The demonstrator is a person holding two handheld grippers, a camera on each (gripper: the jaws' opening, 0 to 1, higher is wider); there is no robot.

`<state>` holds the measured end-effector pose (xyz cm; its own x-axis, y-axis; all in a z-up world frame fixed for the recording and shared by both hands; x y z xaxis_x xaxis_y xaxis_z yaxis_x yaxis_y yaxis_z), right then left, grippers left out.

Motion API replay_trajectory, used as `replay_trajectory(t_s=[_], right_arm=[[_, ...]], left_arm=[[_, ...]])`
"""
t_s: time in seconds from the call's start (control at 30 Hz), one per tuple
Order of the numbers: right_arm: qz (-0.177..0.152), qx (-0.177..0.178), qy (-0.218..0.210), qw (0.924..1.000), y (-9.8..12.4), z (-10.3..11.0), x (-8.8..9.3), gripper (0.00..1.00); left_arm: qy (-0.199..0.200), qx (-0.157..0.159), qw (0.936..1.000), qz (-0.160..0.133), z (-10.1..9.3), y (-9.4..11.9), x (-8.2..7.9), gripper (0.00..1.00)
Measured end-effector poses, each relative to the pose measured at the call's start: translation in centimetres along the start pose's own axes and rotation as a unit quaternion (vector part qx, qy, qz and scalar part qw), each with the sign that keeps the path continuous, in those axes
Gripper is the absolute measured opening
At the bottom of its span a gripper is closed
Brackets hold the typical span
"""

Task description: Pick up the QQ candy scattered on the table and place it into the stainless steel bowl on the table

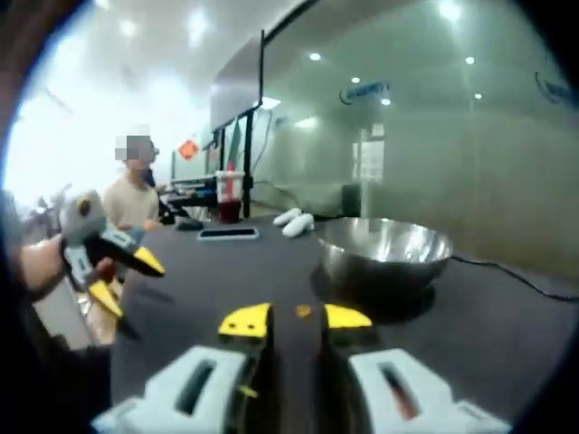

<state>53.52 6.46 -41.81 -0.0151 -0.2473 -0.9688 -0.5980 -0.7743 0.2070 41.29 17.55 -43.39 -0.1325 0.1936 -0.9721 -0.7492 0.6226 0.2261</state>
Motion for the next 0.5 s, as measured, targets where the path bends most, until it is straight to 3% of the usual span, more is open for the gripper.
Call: replay_trajectory(t_s=[0.27,0.5], right_arm=[[0.029,-0.001,0.007,0.9996,-1.5,-0.4,2.2,0.21],[0.041,-0.011,0.013,0.999,-3.4,-0.4,2.4,0.21]], left_arm=[[-0.001,-0.001,1.0,-0.001,-0.2,0.1,-0.2,0.47],[-0.001,-0.003,1.0,0.003,-0.3,0.2,0.0,0.47]])
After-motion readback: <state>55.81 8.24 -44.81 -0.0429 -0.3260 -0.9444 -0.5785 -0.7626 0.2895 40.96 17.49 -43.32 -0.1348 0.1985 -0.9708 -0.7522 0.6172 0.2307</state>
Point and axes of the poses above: the point that each gripper's makers call its tool centre point, and the gripper's own axes: y roughly backward along the fingers, z roughly to its left, x roughly out of its underside, the point moved 1 cm from there along y, roughly backward along the fingers, and after that the axes turned 4 degrees about y, right-handed, at the moved point
